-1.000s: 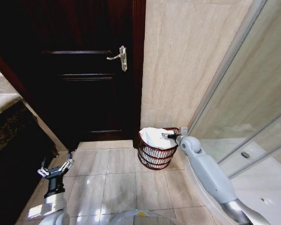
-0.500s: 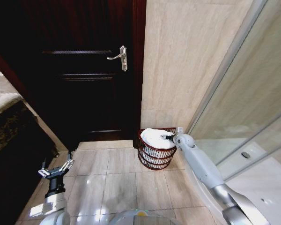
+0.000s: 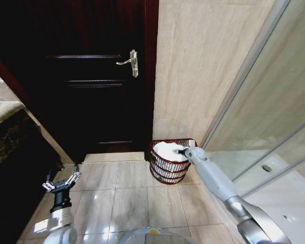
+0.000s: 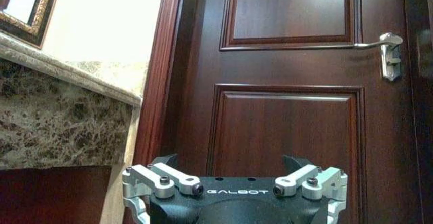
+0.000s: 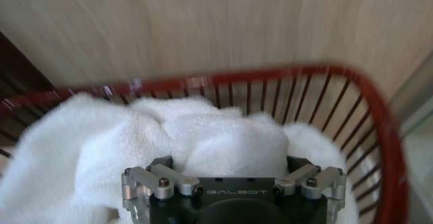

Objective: Discard the used towel into the hamper.

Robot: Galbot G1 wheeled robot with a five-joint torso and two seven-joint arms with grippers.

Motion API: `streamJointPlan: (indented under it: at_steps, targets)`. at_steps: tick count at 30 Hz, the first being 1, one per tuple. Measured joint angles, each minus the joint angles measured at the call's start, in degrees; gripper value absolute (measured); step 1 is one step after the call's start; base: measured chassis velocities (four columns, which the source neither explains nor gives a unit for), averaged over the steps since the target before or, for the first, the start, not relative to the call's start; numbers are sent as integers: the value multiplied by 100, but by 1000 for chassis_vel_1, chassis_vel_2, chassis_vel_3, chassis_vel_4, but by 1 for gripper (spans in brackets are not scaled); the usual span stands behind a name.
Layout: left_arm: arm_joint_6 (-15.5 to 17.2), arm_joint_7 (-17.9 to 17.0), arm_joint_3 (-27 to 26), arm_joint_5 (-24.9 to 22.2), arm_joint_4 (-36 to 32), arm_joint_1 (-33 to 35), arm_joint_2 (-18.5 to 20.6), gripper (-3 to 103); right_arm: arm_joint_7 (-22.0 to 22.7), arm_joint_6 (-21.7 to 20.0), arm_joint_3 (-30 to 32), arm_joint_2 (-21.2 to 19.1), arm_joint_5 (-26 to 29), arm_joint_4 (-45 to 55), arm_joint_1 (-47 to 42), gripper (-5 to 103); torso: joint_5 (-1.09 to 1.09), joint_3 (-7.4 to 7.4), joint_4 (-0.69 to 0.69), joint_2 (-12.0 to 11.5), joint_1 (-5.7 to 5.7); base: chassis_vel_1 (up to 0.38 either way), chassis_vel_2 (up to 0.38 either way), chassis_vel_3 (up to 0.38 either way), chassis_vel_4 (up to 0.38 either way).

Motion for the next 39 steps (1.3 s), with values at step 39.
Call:
streamJointPlan:
  at_steps: [39]
  targets:
    - [20, 15, 101, -50, 153, -152, 0, 100, 342, 148, -246, -225, -512, 746, -459, 100, -2, -1, 0, 0, 0, 0, 0, 0, 0]
